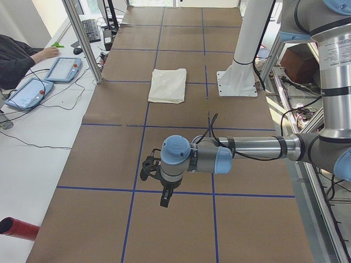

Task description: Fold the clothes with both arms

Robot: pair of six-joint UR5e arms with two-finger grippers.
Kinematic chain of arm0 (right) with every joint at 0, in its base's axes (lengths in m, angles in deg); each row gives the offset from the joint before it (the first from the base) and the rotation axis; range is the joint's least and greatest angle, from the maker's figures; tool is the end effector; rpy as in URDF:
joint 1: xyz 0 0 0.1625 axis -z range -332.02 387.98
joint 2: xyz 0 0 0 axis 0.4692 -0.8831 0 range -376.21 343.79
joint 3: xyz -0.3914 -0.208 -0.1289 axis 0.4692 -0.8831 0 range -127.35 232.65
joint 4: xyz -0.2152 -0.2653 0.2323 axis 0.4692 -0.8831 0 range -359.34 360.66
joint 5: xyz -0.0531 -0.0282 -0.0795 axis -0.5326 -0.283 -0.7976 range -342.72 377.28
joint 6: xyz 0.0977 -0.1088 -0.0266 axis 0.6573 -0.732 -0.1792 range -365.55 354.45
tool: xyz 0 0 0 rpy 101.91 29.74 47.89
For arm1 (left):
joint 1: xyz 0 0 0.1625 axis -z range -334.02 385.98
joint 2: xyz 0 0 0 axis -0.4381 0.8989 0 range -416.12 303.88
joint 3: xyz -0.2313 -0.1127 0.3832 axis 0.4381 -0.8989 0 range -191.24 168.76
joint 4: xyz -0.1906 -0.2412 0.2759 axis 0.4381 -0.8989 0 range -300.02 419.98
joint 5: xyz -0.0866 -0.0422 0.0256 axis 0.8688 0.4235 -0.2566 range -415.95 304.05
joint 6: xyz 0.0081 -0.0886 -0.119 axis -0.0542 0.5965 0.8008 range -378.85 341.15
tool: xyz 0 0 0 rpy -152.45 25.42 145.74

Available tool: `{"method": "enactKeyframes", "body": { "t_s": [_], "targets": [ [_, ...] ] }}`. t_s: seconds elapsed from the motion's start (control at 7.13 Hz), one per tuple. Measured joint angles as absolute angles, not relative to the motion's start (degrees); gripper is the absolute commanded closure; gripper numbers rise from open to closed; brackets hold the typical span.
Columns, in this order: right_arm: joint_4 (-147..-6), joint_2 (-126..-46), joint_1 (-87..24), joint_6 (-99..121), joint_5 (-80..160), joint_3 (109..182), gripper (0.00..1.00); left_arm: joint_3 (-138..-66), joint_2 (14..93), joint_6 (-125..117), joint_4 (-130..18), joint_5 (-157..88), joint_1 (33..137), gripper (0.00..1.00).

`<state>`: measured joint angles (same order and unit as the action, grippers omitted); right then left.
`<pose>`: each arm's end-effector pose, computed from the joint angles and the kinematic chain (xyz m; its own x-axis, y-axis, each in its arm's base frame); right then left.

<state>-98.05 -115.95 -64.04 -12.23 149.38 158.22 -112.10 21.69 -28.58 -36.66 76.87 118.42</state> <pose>0.0480 -0.4035 0.6929 0.7394 -0.0567 0.6709 0.0511 0.9983 0.0281 -0.0494 -0.4010 0.7220 0.7321 0.1994 -0.6513 -0.0825 0.9751 0.2058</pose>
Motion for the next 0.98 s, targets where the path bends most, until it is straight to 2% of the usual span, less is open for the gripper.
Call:
{"method": "enactKeyframes", "body": {
  "t_s": [0.98],
  "targets": [
    [-97.96,-115.56,-63.87,-12.31,149.47,158.47,0.00,-112.31,21.66,-27.46,-37.33,77.38,117.74,0.00]
  ]
}}
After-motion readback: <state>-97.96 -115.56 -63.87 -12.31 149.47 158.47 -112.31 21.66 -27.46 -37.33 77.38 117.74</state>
